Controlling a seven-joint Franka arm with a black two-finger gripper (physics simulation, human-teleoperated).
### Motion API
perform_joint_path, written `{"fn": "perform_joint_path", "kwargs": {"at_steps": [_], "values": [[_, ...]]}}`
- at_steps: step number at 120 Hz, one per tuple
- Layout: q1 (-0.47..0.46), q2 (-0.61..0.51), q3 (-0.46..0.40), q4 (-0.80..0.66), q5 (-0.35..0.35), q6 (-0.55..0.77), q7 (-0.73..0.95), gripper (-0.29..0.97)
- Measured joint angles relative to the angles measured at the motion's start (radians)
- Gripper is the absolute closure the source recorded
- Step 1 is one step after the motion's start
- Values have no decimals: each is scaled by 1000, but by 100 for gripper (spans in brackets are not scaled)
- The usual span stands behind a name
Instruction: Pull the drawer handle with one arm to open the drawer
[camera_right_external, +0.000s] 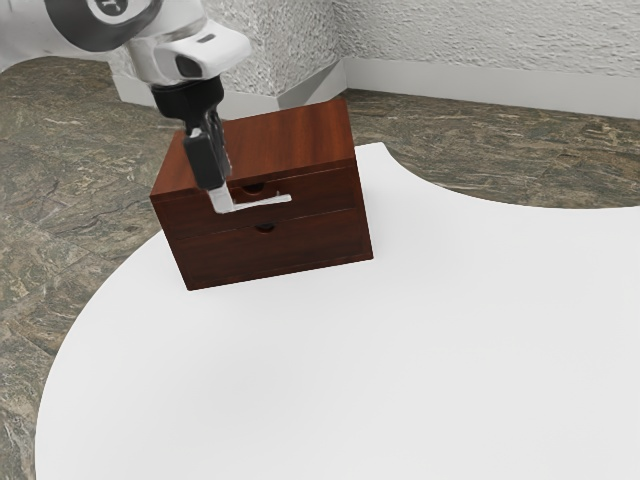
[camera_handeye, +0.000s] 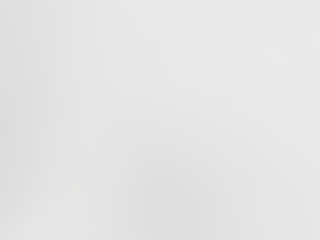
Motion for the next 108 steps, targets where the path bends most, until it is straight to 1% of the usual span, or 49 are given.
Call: {"fn": "perform_joint_path", "kwargs": {"at_steps": [38,48,65,86,102,108], "values": [[13,24,8,-2,-3,3,-25,0],[28,25,11,-6,25,4,-33,0],[20,-1,10,-44,80,15,-34,0],[19,-12,10,-64,116,29,-22,0],[8,-10,9,-105,209,96,-5,0],[7,0,9,-110,232,119,0,1]]}}
